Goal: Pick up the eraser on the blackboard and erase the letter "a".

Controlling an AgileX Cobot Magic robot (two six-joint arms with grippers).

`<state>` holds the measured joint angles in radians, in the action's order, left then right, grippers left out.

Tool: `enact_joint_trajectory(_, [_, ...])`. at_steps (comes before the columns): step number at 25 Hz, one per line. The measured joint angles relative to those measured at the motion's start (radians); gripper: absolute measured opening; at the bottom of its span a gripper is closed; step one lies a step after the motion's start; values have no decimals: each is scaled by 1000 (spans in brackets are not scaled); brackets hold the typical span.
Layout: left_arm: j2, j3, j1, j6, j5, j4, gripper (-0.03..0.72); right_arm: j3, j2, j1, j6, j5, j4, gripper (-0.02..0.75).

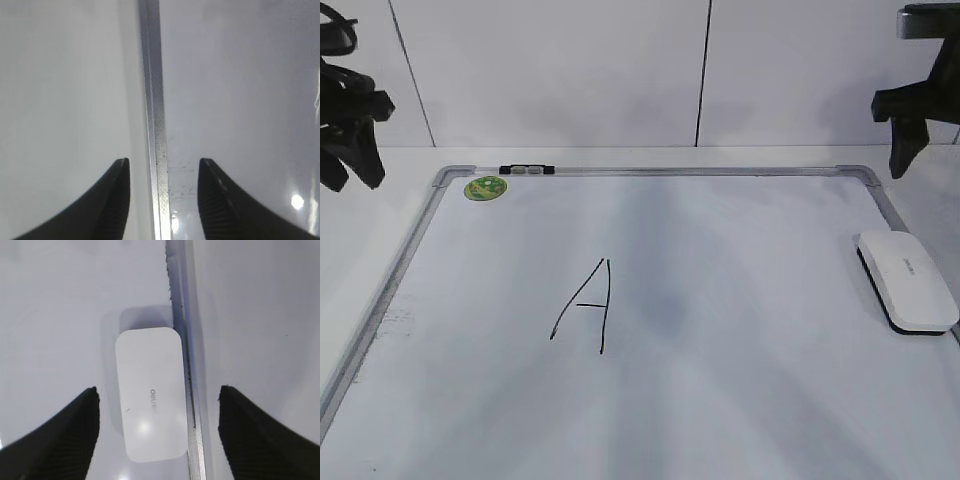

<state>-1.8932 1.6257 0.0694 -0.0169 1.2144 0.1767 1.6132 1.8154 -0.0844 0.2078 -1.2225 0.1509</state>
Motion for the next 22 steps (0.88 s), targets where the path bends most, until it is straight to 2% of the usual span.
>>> enact_joint_trajectory(9, [184, 0, 0, 0, 19, 39, 269, 0, -112, 0, 1, -5, -75, 561])
enact_joint_trajectory(22, [530, 0, 0, 0, 32, 35, 246, 0, -470, 0, -7, -32, -161, 561])
